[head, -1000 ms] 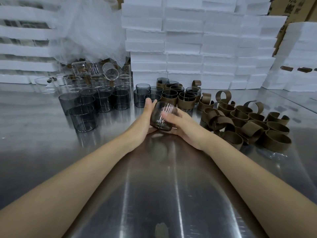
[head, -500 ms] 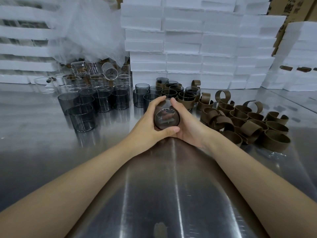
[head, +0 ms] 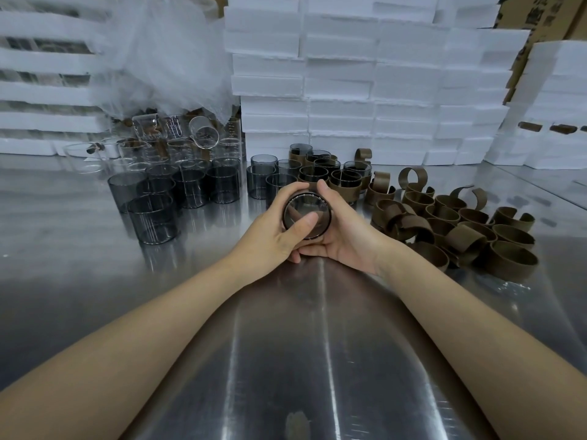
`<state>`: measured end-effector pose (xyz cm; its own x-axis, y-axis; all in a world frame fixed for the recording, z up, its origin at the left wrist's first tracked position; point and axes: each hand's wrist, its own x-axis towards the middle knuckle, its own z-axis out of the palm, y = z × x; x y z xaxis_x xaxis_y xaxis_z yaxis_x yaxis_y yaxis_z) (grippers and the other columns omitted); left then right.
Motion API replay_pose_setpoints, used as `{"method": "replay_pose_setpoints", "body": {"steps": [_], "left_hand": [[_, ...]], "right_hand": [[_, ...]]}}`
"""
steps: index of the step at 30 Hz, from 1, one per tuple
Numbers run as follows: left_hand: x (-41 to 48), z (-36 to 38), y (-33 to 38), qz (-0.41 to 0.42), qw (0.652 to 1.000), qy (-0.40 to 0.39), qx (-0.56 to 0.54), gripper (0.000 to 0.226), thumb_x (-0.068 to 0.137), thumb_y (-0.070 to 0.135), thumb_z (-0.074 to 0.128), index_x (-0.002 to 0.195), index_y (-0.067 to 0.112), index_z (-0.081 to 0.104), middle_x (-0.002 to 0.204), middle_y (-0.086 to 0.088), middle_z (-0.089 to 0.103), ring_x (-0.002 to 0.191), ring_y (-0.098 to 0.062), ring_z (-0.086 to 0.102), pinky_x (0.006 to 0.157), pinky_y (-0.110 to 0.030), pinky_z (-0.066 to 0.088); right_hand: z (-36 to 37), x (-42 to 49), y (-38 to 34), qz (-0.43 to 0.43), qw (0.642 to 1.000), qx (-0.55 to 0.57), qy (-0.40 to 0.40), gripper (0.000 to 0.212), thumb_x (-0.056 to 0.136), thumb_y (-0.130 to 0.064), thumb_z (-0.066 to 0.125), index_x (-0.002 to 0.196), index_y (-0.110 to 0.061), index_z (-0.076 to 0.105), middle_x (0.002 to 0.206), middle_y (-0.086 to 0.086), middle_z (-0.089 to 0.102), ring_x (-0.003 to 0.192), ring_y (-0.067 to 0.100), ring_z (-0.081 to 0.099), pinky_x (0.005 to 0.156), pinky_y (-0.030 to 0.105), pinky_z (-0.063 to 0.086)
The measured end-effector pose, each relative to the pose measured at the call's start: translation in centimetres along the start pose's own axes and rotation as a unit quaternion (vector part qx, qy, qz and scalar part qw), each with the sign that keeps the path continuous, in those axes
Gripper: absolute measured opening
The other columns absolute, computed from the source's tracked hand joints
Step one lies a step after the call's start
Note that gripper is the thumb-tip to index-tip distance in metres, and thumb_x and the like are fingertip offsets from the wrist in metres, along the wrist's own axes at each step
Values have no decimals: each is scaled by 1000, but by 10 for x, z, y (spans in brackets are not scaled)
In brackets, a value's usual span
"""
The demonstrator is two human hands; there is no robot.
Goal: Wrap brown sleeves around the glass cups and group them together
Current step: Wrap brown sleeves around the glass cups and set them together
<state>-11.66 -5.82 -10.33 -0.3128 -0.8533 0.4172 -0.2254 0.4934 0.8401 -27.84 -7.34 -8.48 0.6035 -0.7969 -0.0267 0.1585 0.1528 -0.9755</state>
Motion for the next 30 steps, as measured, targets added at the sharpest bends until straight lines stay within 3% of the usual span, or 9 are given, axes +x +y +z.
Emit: {"method": "replay_pose_setpoints", "body": {"steps": [3,8,12,16,19,22,26,27,30], "left_hand": [[0,0,-3,-3,1000,-7,-13,46,83,61,53,128,57,41,109,-10,60,73,-39,66,61,-38,58],[-1,-1,-3,-8,999,-15,-32,40,85,62,52,124,63,40,97,6,62,60,-19,64,62,-31,57],[-4,-1,-1,-11,999,-9,-45,36,91,62,43,127,57,42,95,9,64,60,-19,62,61,-31,56],[-6,-2,1,-5,999,-5,-44,38,92,60,35,128,55,43,92,19,62,61,-20,61,60,-32,57],[-5,-2,0,-14,999,7,-41,45,91,64,30,132,49,44,93,9,64,60,-23,63,61,-31,57],[-4,-1,-1,-24,998,28,-44,53,92,66,23,132,43,48,97,7,65,74,-20,68,59,-28,56],[-2,-2,1,-46,997,60,-33,59,91,68,9,129,49,49,100,20,70,99,-5,66,69,-32,57],[-2,-2,2,-47,996,70,-27,59,92,67,5,127,52,50,103,22,70,103,-6,64,77,-30,56],[-5,-4,4,-38,996,77,3,66,89,64,6,134,46,50,118,24,65,111,-3,59,84,-1,38]], "right_hand": [[-1,1,1,10,1000,0,-8,67,86,-72,45,115,-17,69,110,13,71,105,29,68,85,29,54],[-2,1,1,15,1000,9,-10,66,85,-72,48,115,-17,69,104,13,73,103,29,69,80,27,55],[-3,2,2,8,1000,-3,-9,75,85,-72,49,130,-12,56,110,15,71,105,33,67,83,30,54],[-2,1,2,12,1000,-3,-8,73,86,-72,46,128,-13,57,107,15,72,104,32,68,82,28,54],[-2,1,2,20,1000,-8,-6,69,87,-73,43,116,-14,67,106,16,72,105,29,68,83,26,54],[-1,0,1,31,999,-14,3,69,87,-73,41,110,-16,71,103,20,72,104,28,68,82,24,54],[0,-2,1,34,999,-16,-1,71,83,-74,43,127,-20,60,105,15,73,103,27,69,78,22,55],[0,-2,1,32,999,-11,1,68,84,-73,44,125,-21,62,105,12,73,100,26,70,76,21,55],[-2,-1,0,36,999,12,16,62,87,-70,42,107,-20,73,101,7,74,91,24,72,71,22,55]]}}
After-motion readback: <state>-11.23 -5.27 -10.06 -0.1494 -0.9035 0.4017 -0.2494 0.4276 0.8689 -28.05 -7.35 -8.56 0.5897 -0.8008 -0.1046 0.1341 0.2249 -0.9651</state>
